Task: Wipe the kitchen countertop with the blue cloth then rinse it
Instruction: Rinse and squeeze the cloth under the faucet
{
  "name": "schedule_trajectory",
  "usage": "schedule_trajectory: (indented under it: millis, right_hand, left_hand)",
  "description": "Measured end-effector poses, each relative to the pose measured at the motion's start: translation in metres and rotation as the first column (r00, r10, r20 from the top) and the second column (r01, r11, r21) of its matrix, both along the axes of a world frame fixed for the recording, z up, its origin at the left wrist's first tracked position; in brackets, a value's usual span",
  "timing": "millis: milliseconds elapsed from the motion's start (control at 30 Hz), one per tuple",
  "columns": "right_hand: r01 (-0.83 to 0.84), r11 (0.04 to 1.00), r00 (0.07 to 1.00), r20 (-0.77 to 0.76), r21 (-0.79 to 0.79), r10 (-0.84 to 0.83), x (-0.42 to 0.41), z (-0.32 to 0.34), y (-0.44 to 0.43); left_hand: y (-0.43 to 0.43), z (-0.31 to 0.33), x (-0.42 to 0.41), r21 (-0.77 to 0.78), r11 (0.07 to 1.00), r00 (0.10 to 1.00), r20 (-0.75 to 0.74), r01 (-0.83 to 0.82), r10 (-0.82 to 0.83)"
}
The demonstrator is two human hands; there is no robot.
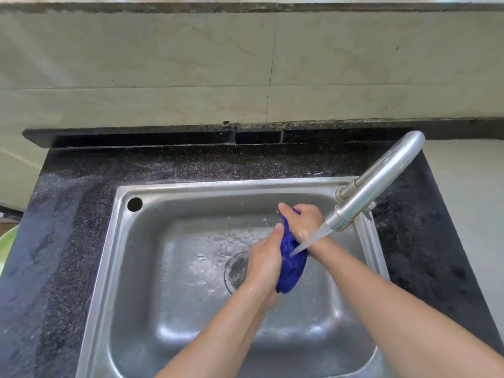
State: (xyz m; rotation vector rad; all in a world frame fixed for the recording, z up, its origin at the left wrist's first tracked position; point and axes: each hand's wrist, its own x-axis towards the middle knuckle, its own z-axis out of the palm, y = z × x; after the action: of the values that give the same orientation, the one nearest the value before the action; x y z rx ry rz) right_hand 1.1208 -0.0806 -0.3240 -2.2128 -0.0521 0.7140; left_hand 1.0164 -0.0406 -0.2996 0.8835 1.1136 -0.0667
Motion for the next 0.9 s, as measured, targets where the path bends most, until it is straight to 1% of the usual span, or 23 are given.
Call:
schedule_trajectory:
  millis: [67,100,133,167,200,233,267,300,367,400,433,467,500,533,567,600,633,667,700,733,800,867,900]
  right_hand:
    - [-0.067,0.988,0.980,-0.177,0.137,0.091,0.011,0.013,-0.005]
    - [-0.098,0.967,0.943,-0.289,0.234,0.165,0.015,0.021,-0.007]
    - [-0.083,0.947,0.910,-0.363,0.312,0.199,0.021,0.025,-0.011]
    - [-0.017,0.928,0.892,-0.414,0.373,0.183,0.024,0.033,-0.015]
    - [0.063,0.911,0.884,-0.447,0.408,0.139,0.025,0.037,-0.021]
    - [0.117,0.893,0.884,-0.455,0.435,0.106,0.023,0.042,-0.026]
    - [0.119,0.891,0.895,-0.435,0.438,0.095,0.017,0.042,-0.032]
    - [0.083,0.904,0.906,-0.410,0.420,0.107,0.008,0.042,-0.039]
    - [-0.054,0.929,0.887,-0.409,0.366,0.213,-0.010,0.039,-0.050]
    - [-0.149,0.933,0.857,-0.427,0.327,0.287,-0.019,0.035,-0.056]
    - [-0.285,0.920,0.828,-0.414,0.270,0.379,-0.025,0.032,-0.060]
    - [-0.389,0.899,0.819,-0.372,0.200,0.437,-0.028,0.026,-0.064]
    - [-0.410,0.902,0.841,-0.327,0.134,0.431,-0.029,0.022,-0.067]
    - [-0.344,0.934,0.888,-0.288,0.101,0.358,-0.026,0.019,-0.069]
    - [-0.195,0.973,0.936,-0.272,0.127,0.223,-0.022,0.019,-0.070]
    - [-0.010,0.981,0.946,-0.315,0.196,0.073,-0.019,0.021,-0.068]
    - [0.148,0.947,0.920,-0.391,0.285,-0.026,-0.017,0.025,-0.064]
    - [0.266,0.897,0.887,-0.453,0.355,-0.083,-0.019,0.029,-0.057]
    - [0.314,0.854,0.873,-0.479,0.415,-0.088,-0.024,0.036,-0.049]
    - [0.313,0.830,0.885,-0.458,0.461,-0.079,-0.030,0.041,-0.041]
    - [0.221,0.821,0.940,-0.340,0.526,-0.036,-0.049,0.052,-0.032]
    - [0.126,0.798,0.969,-0.246,0.590,0.028,-0.073,0.060,-0.036]
    - [0.079,0.801,0.975,-0.213,0.594,0.062,-0.084,0.062,-0.039]
  left_hand:
    - [0.014,-0.004,-0.010,0.017,0.987,0.985,0.068,0.160,-0.160]
    - [0.020,-0.006,-0.016,0.041,0.966,0.962,0.083,0.257,-0.259]
    - [0.023,-0.007,-0.021,0.069,0.940,0.936,0.099,0.333,-0.339]
    - [0.026,-0.010,-0.024,0.093,0.930,0.926,0.099,0.356,-0.364]
    - [0.028,-0.008,-0.025,0.101,0.943,0.942,0.088,0.316,-0.325]
    - [0.030,-0.007,-0.024,0.077,0.973,0.970,0.090,0.219,-0.225]
    - [0.033,-0.007,-0.022,0.034,0.995,0.990,0.098,0.098,-0.101]
    - [0.035,-0.005,-0.020,-0.031,0.999,0.992,0.124,-0.008,0.012]
    - [0.038,-0.005,-0.017,-0.064,0.991,0.978,0.166,-0.120,0.130]
    - [0.040,-0.004,-0.017,-0.018,0.991,0.975,0.178,-0.129,0.130]
    - [0.041,-0.004,-0.017,0.031,0.989,0.974,0.184,-0.143,0.135]
    - [0.044,-0.003,-0.017,0.078,0.985,0.973,0.186,-0.155,0.139]
    - [0.047,-0.004,-0.018,0.109,0.980,0.971,0.188,-0.168,0.146]
    - [0.050,-0.004,-0.020,0.117,0.978,0.970,0.194,-0.175,0.150]
    - [0.051,-0.002,-0.023,0.098,0.980,0.968,0.199,-0.176,0.154]
    - [0.049,-0.003,-0.027,0.060,0.983,0.971,0.179,-0.171,0.158]
    - [0.046,-0.002,-0.031,-0.009,0.988,0.978,0.141,-0.152,0.152]
    - [0.039,-0.002,-0.032,-0.095,0.987,0.984,0.107,-0.132,0.142]
    - [0.032,-0.003,-0.033,-0.180,0.978,0.990,0.074,-0.106,0.121]
    - [0.025,-0.002,-0.032,-0.253,0.963,0.992,0.055,-0.092,0.110]
    - [0.020,-0.002,-0.024,-0.389,0.913,0.990,0.025,-0.120,0.140]
    - [0.023,-0.004,-0.014,-0.467,0.870,0.985,-0.011,-0.157,0.172]
    - [0.026,-0.004,-0.010,-0.482,0.862,0.986,-0.025,-0.156,0.165]
